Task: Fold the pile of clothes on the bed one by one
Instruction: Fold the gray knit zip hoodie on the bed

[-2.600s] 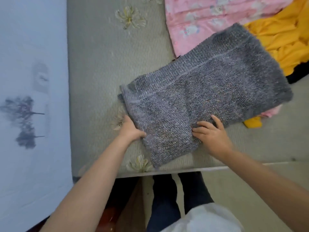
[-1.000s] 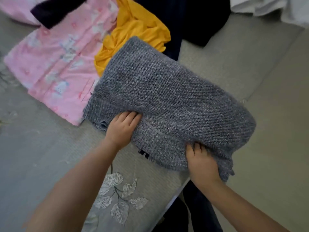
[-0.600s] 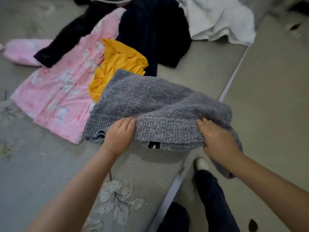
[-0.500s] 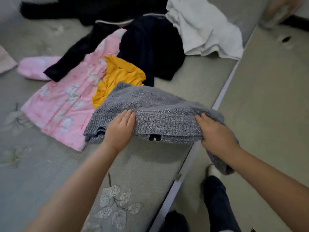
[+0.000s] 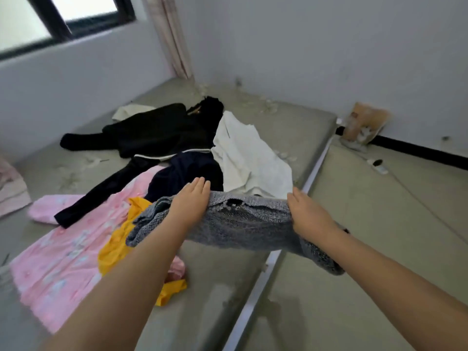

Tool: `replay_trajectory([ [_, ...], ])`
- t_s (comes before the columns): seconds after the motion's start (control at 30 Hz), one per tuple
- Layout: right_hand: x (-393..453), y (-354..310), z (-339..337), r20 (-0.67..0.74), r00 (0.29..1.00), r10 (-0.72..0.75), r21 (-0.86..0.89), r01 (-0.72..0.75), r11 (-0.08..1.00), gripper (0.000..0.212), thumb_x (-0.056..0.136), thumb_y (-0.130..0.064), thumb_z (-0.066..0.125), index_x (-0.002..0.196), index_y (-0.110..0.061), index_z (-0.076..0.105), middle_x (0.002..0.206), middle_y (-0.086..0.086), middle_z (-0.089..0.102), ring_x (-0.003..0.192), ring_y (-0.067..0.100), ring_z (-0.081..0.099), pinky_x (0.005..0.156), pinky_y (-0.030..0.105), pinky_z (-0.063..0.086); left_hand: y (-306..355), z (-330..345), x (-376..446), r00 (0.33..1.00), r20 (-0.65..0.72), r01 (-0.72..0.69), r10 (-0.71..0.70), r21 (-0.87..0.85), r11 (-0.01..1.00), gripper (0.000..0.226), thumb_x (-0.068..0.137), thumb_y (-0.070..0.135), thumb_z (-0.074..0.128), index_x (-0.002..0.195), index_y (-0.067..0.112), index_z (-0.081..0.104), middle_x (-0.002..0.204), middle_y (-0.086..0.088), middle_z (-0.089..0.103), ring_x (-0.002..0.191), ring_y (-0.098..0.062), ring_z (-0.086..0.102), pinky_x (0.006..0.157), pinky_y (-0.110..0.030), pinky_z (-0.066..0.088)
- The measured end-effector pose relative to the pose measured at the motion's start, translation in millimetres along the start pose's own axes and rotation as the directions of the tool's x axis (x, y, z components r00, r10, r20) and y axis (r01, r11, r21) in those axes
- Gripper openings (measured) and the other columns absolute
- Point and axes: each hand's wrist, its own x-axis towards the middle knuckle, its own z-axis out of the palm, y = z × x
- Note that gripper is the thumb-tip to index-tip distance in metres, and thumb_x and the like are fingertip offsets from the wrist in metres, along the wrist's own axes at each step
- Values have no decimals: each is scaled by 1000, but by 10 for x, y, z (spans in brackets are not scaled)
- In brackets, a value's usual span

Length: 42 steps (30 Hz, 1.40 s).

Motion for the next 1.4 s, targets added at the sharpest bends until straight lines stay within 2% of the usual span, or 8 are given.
replay_trajectory([
  [0.27,297,1486,-1222,-226,973,38,-66,-54,996,49,83,7,43,131,-3,37,136,11,38,125,25,34,102,28,27,674,-1371,1376,975,-221,-32,32,4,999,60,93,1,35,144,-1,2,153,-16,8,142,-26,8,114,-32,10],
  [0.43,694,2266,-1895,-357,928,107,-14,-120,993,39,79,14,40,114,-1,49,116,12,48,109,27,48,82,31,41,904,-2055,2377,915,-398,-43,57,44,998,61,93,1,33,144,-1,-1,153,-18,4,142,-27,6,115,-34,3],
  [0.53,1035,2739,-2243,-401,906,135,-46,-167,985,51,82,12,39,132,0,38,137,13,39,123,27,39,100,34,37,1030,-2378,3006,895,-437,-60,89,78,995,59,94,1,28,144,-1,-3,153,-18,1,142,-26,4,115,-33,1],
  [0.67,1680,3454,-2698,-423,888,182,-52,-225,973,50,85,9,39,134,-1,36,138,12,38,125,26,37,102,31,34,1148,-2868,4158,857,-491,-130,157,88,988,62,93,-2,31,144,1,-3,154,-16,0,142,-24,4,114,-31,6],
  [0.87,2547,4643,-3138,-426,850,309,-22,-351,936,50,85,9,38,134,-3,36,137,11,41,124,23,40,102,29,34,1567,-3586,5779,832,-493,-230,254,110,967,69,90,-3,44,144,0,1,154,-16,6,142,-24,8,114,-31,9],
  [1.03,3145,5689,-3125,-424,831,360,-36,-413,910,55,86,8,37,139,-3,28,143,11,34,129,23,33,105,27,28,2173,-3662,6992,821,-474,-308,319,102,946,67,90,-5,39,144,0,0,153,-17,5,142,-26,7,114,-32,9],
  [1.23,4151,7010,-3126,-426,841,335,-64,-397,916,60,86,8,37,142,-3,21,147,12,27,134,24,26,110,28,20,2849,-3660,8494,861,-390,-329,325,59,942,69,90,-7,39,144,-1,-3,153,-17,2,142,-26,5,114,-32,10],
  [1.4,5274,8064,-3181,-410,881,236,-131,-313,941,68,84,13,34,145,-1,6,154,18,5,142,28,3,114,32,3,3094,-3748,9724,914,-307,-266,265,40,963,66,91,-7,36,144,-1,-3,154,-17,0,142,-26,4,115,-32,8],
])
